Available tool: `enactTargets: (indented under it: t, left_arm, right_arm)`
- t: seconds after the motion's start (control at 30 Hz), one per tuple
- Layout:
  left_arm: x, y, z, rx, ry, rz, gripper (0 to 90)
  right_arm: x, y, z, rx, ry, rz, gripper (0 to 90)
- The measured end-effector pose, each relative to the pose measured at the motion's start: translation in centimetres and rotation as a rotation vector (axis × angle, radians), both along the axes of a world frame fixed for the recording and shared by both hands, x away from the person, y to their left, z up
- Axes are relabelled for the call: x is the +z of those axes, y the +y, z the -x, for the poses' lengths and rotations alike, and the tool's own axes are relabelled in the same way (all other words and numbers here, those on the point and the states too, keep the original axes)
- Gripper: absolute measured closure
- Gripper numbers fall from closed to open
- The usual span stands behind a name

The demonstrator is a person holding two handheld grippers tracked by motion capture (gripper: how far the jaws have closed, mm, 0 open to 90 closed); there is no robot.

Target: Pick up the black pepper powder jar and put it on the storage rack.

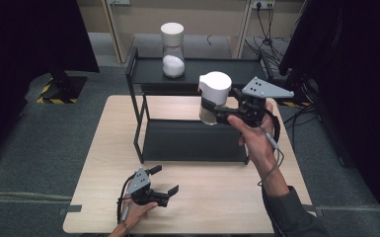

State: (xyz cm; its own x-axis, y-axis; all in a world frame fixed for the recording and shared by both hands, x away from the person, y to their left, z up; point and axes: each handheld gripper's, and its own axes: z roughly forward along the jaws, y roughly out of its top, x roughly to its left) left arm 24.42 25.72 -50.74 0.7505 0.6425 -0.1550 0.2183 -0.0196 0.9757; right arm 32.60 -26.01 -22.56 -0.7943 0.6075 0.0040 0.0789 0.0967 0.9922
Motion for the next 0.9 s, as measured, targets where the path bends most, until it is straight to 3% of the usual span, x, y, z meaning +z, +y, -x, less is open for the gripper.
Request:
enactTargets:
  t: [0.9]
  left_arm:
    - [-0.1, 0.2, -0.1, -0.005, 0.015, 0.016, 0.1]
  right_arm:
    - [4.6, 2.0, -3.2, -0.086, 0.006, 0.010, 30.8]
